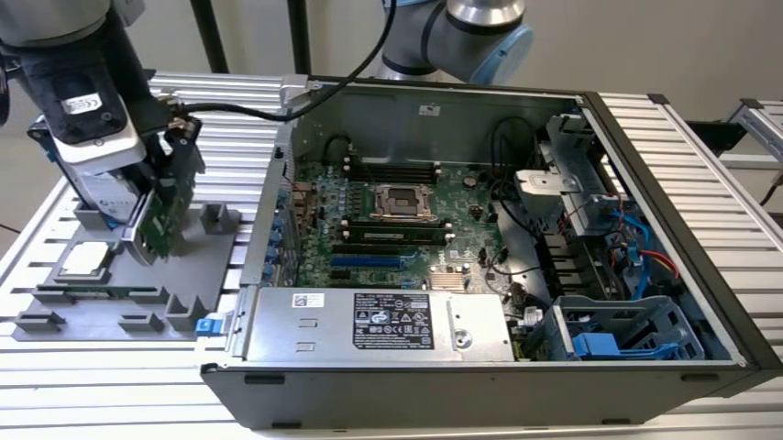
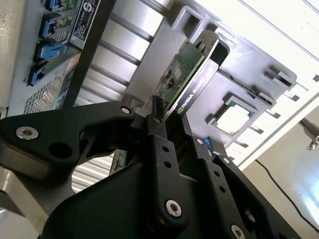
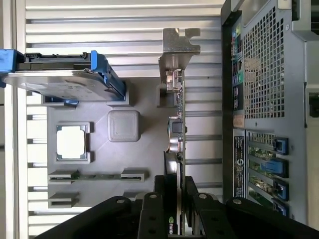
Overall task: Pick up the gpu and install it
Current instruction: 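Pick up the gpu and move the gpu toward the slot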
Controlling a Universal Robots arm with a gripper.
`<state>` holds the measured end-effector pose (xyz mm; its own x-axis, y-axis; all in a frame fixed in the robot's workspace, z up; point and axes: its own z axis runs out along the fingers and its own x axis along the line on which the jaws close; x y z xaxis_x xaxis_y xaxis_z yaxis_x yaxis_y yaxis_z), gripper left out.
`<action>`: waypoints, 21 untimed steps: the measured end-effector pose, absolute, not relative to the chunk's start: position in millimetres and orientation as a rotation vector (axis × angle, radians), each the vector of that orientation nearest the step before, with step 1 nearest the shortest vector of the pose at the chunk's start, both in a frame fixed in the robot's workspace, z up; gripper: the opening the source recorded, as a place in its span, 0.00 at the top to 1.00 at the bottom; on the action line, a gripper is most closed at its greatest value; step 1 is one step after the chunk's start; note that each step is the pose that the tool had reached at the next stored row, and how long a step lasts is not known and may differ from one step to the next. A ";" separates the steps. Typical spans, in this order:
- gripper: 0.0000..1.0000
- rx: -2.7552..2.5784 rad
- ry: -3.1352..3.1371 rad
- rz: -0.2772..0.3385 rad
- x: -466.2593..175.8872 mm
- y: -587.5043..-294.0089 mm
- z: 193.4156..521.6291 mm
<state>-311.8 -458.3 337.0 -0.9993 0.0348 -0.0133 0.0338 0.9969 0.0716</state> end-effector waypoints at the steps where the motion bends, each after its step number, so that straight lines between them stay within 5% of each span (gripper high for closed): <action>1: 1.00 0.054 3.125 0.112 -311.8 -458.3 338.3; 21: 1.00 0.054 3.125 0.112 -311.8 -458.3 357.5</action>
